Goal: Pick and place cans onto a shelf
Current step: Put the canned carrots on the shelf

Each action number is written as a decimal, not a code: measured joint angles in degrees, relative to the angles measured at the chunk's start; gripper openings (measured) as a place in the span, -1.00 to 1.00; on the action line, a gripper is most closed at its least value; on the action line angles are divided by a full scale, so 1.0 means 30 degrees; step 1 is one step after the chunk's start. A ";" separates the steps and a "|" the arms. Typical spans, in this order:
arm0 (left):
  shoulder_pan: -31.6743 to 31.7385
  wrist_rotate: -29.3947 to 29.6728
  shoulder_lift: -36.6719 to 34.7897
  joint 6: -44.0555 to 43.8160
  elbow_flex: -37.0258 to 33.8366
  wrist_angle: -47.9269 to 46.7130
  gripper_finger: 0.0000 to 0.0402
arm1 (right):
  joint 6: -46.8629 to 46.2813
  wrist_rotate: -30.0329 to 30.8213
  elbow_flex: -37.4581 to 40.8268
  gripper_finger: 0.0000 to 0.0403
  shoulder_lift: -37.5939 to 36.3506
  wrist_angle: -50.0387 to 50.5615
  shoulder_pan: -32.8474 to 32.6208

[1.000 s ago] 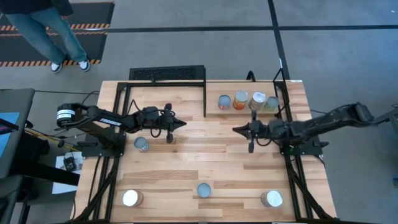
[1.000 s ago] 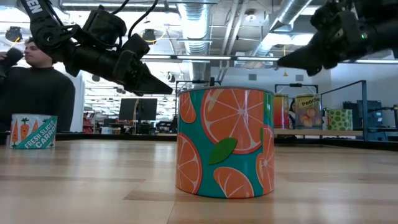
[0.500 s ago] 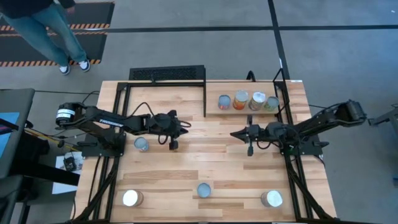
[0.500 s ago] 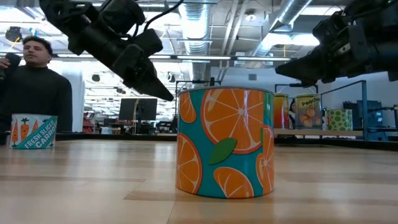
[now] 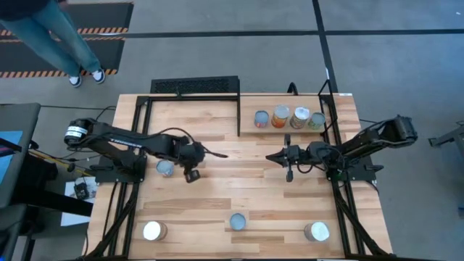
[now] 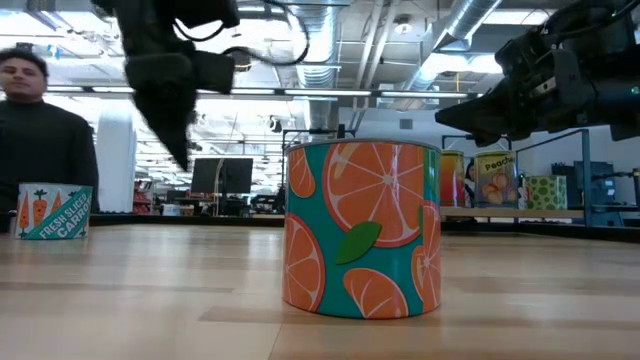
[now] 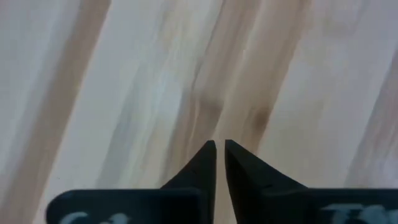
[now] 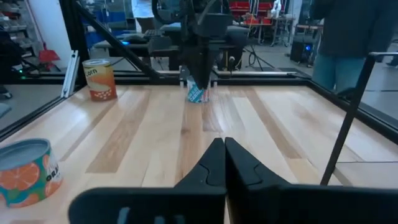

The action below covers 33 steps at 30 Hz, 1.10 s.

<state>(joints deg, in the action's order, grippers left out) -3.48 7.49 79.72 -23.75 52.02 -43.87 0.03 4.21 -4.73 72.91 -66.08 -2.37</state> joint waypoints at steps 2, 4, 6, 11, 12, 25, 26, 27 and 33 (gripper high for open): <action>-0.0364 -0.0023 0.0000 -0.1990 0.0503 -0.2584 -0.82 | -0.0007 0.0003 0.0000 -0.95 0.0003 -0.0013 0.0000; -0.0765 -0.0180 0.0000 -0.3918 0.0755 -0.4512 -0.75 | -0.0007 0.0000 0.0000 -0.95 0.0004 0.0000 0.0000; -0.1304 -0.0443 0.0000 -0.5585 0.0777 -0.5792 -0.67 | -0.0015 0.0000 0.0000 -0.95 0.0004 -0.0007 0.0000; -0.2442 -0.0562 0.0000 -0.8765 0.0341 -0.6829 -0.48 | -0.0049 0.0002 0.0000 -0.95 0.0004 0.0007 0.0000; -0.2503 -0.0495 0.0000 -0.9258 0.0188 -0.7036 -0.45 | -0.0051 0.0000 0.0000 -0.95 0.0004 0.0007 0.0000; -0.2530 0.0782 -0.0020 -1.1300 -0.2922 -0.6911 -0.26 | -0.0138 0.0015 0.0000 -0.95 0.0004 0.0015 0.0000; -0.2530 0.0856 -0.0040 -1.1129 -0.2993 -0.6811 -0.30 | -0.0138 0.0015 0.0000 -0.95 0.0004 0.0015 0.0000; -0.2537 0.0985 -0.0044 -1.0813 -0.3004 -0.6678 -0.36 | -0.0145 0.0015 0.0000 -0.95 0.0004 0.0015 0.0000; -0.2481 0.2609 0.0004 -0.7534 -0.2214 -0.3962 -0.85 | -0.0153 0.0024 -0.0003 -0.95 0.0004 0.0015 0.0000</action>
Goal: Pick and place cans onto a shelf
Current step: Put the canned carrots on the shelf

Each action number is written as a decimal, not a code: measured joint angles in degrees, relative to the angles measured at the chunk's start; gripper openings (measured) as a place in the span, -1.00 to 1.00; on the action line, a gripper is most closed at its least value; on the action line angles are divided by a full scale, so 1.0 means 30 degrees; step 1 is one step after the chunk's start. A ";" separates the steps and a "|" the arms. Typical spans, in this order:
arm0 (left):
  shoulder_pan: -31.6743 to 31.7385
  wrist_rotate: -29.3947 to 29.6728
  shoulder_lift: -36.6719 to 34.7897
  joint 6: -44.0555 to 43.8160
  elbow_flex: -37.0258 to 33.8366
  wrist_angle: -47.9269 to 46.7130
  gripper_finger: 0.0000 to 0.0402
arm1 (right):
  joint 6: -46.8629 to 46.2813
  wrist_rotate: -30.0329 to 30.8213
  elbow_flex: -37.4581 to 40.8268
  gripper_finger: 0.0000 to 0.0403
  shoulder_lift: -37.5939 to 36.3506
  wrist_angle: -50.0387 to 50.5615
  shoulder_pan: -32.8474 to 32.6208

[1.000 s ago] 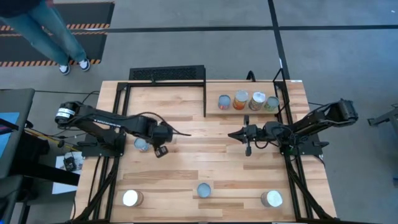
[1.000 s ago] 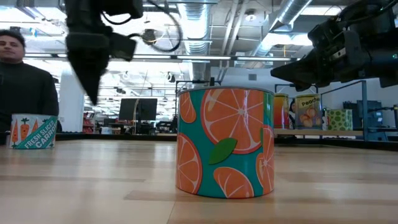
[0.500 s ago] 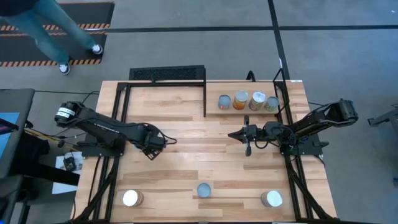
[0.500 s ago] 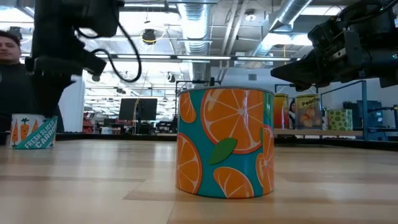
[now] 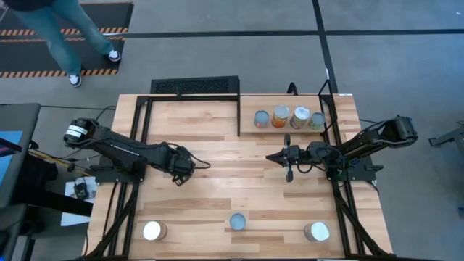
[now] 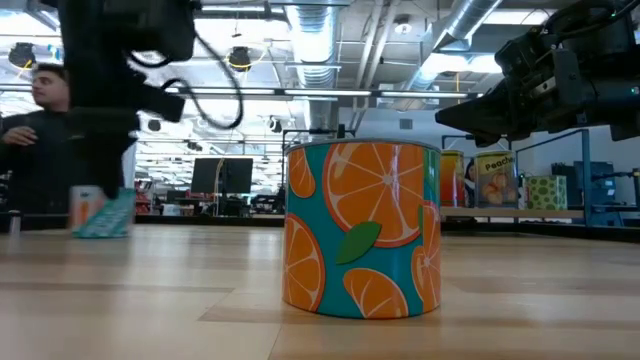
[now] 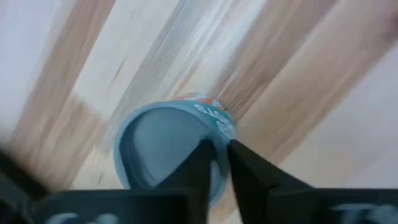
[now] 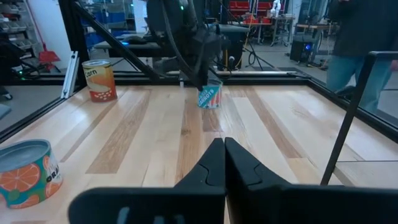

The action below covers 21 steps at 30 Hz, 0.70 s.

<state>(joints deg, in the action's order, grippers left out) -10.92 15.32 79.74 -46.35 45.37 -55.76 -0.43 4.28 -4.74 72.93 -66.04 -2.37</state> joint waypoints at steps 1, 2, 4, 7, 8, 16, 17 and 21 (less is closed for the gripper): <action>0.0099 0.0182 0.0011 0.0707 0.0166 0.0523 -0.92 | 0.0000 0.0005 -0.0005 -0.95 0.0000 0.0000 0.0000; 0.0291 0.0207 0.0018 0.1524 0.0345 0.1234 -0.95 | 0.0000 0.0012 -0.0005 -0.95 0.0000 -0.0001 0.0000; 0.0768 0.0169 0.0018 0.3661 0.0659 0.3126 -0.95 | -0.0006 0.0012 -0.0005 -0.95 0.0000 0.0000 0.0000; 0.1612 -0.0294 0.0018 0.7187 0.0799 0.6943 -0.97 | -0.0040 0.0020 -0.0005 -0.95 0.0000 -0.0010 0.0000; 0.1950 -0.0634 0.0018 0.8226 0.0826 0.8546 -0.98 | -0.0056 0.0020 -0.0005 -0.95 0.0000 -0.0012 0.0000; 0.3915 -0.2044 0.0445 1.2506 0.0980 1.5630 -0.99 | -0.0204 0.0040 -0.0005 -0.95 -0.0007 -0.0189 0.0000; 0.3965 -0.2092 0.0699 1.2817 0.1145 1.5693 -0.99 | -0.0204 0.0049 -0.0005 -0.95 -0.0007 -0.0203 0.0000; 0.3883 -0.2474 0.2581 1.4016 0.2500 1.6494 -0.99 | -0.0203 0.0114 -0.0096 -0.95 -0.0007 -0.0311 0.0000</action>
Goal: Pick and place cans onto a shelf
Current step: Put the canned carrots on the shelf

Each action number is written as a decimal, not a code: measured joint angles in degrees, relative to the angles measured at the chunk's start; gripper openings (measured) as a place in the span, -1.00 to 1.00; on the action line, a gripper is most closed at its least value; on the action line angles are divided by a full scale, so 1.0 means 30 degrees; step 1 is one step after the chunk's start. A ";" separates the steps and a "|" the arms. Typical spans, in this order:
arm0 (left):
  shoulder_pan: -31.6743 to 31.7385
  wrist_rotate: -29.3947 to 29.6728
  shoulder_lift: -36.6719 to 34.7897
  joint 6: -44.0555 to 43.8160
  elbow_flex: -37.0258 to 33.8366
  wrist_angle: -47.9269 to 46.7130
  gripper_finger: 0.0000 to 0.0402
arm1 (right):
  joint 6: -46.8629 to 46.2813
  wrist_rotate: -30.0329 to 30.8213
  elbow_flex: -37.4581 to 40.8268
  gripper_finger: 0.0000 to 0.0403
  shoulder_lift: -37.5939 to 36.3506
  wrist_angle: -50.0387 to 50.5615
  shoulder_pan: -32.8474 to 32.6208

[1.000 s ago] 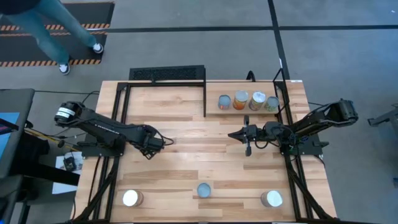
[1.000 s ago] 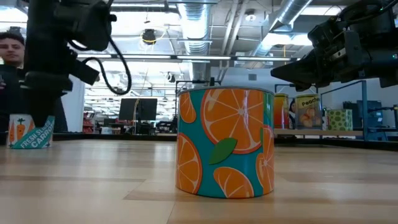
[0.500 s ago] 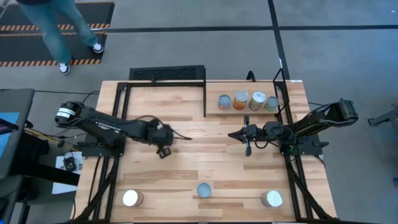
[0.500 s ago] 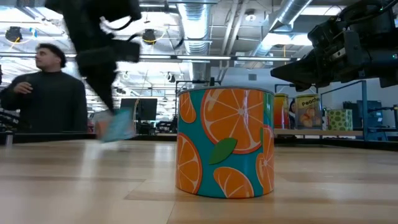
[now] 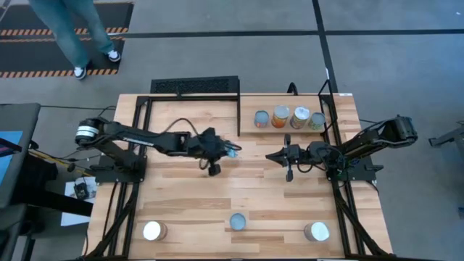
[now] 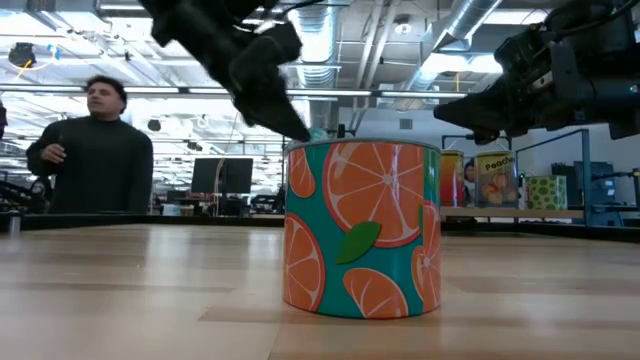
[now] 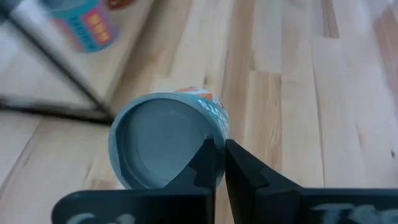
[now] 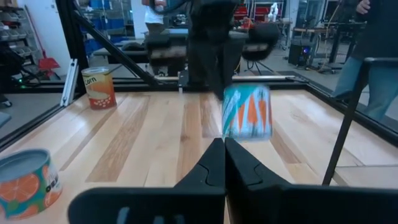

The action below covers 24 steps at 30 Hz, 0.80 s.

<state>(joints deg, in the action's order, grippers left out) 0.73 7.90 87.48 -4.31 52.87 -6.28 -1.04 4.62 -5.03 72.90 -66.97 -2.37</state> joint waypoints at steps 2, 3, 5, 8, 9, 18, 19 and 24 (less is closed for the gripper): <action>-0.0034 -0.0050 0.1146 0.0570 0.0813 -0.0155 -0.99 | 0.0007 -0.0005 -0.0037 -0.95 -0.0029 -0.0046 0.0000; -0.0041 -0.0066 0.1683 0.0828 0.1263 -0.0180 -0.99 | 0.0007 -0.0007 -0.0026 -0.95 -0.0050 -0.0046 0.0000; -0.0027 -0.0058 0.2680 0.1226 0.2078 -0.0525 -0.98 | -0.0001 -0.0007 -0.0026 -0.95 -0.0051 -0.0003 0.0000; 0.0046 -0.0319 0.3942 0.1672 0.3178 -0.0869 -0.98 | -0.0001 -0.0014 -0.0026 -0.95 -0.0051 -0.0017 0.0000; 0.0046 -0.0520 0.4342 0.1742 0.3575 -0.0627 -0.98 | -0.0001 -0.0007 -0.0032 -0.95 -0.0051 0.0013 0.0000; 0.0244 -0.1065 0.5873 0.1978 0.5367 -0.1282 -0.98 | 0.0006 -0.0022 -0.0029 -0.95 -0.0051 -0.0017 0.0000; 0.0279 -0.1232 0.5967 0.1974 0.5387 -0.1165 -0.98 | 0.0001 -0.0022 -0.0040 -0.95 -0.0051 -0.0004 0.0000; 0.0410 -0.1565 0.6500 0.1760 0.5358 -0.1162 -0.97 | 0.0003 -0.0054 -0.0033 -0.95 -0.0051 0.0085 0.0000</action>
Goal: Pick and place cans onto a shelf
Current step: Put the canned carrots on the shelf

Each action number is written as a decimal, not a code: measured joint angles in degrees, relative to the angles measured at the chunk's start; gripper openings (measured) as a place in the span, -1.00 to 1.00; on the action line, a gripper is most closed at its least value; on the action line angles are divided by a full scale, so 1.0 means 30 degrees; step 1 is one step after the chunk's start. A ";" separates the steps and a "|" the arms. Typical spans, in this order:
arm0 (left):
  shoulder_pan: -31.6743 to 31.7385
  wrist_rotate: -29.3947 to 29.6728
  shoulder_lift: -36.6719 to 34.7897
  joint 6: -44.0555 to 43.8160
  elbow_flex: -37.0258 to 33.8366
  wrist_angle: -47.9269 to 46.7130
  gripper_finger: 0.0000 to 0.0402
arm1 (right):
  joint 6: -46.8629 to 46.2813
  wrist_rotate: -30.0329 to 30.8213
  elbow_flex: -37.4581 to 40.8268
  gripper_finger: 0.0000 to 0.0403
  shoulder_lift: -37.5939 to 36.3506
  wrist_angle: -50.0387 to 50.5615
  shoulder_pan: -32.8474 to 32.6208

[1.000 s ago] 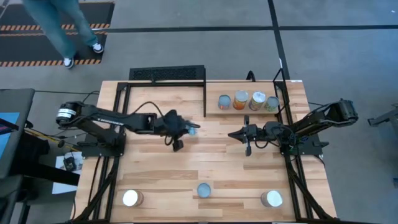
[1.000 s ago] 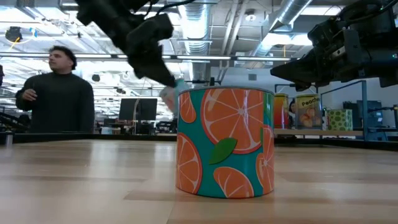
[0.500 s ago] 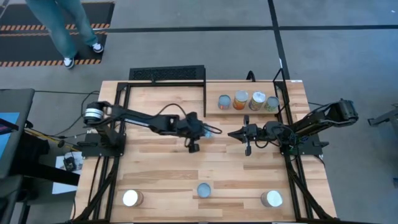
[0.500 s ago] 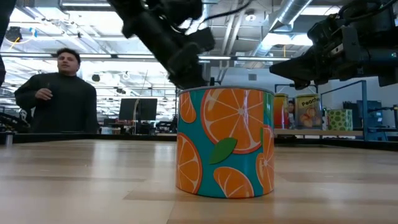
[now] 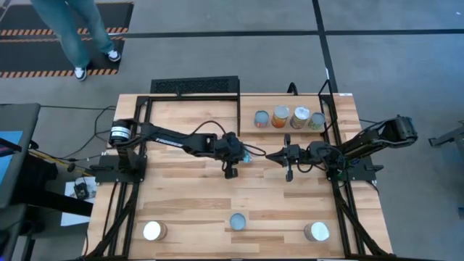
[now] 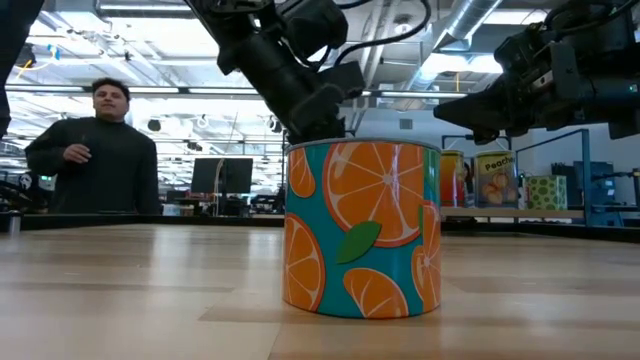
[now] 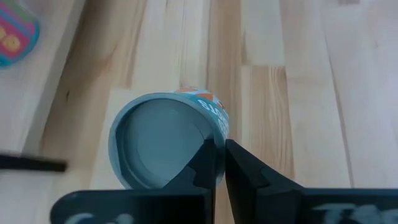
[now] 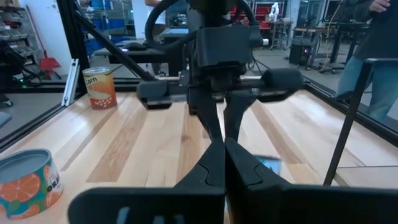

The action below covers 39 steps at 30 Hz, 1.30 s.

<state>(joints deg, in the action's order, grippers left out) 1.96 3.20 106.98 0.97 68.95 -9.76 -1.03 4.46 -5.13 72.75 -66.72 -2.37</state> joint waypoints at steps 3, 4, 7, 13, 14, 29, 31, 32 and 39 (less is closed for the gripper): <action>0.0000 0.0012 0.0051 -0.0094 0.0022 0.0060 -0.95 | -0.0004 -0.0004 0.0000 -0.95 0.0000 0.0089 0.0000; 0.0000 0.0011 0.0051 -0.0193 0.0022 0.0136 -0.94 | -0.0004 -0.0004 0.0000 -0.95 0.0000 0.0095 0.0000; 0.0000 0.0015 0.0051 -0.0211 0.0022 0.0205 -0.87 | -0.0004 -0.0004 0.0000 -0.95 0.0000 0.0122 0.0000; 0.0009 -0.0260 0.0035 0.0017 0.0020 0.0243 -0.73 | -0.0004 -0.0004 0.0000 -0.95 0.0000 0.0153 0.0002; 0.0015 -0.0504 -0.0008 0.0133 0.0015 0.0242 -0.71 | -0.0004 -0.0004 0.0000 -0.95 0.0000 0.0153 0.0000; -0.0134 -0.1140 -0.3989 0.0709 -0.2684 0.2674 -0.83 | -0.0049 0.0018 0.0000 -0.95 -0.0006 0.0853 0.0000; -0.0131 -0.1135 -0.5038 0.0526 -0.4314 0.4314 -0.89 | -0.0157 0.0047 0.0000 -0.95 -0.0004 0.0874 0.0052; -0.0131 -0.1122 -0.5490 0.0505 -0.5171 0.5266 -0.92 | -0.0233 0.0057 0.0000 -0.95 -0.0007 0.0877 0.0100; 0.0026 -0.0947 -0.7894 -0.0557 -1.1711 1.3888 -0.99 | -0.1806 0.0419 -0.1196 -0.94 -0.0015 0.3311 0.0716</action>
<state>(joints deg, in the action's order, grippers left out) 2.03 0.36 83.29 -0.70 33.81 31.90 -6.44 5.72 -8.71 72.71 -56.79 -0.22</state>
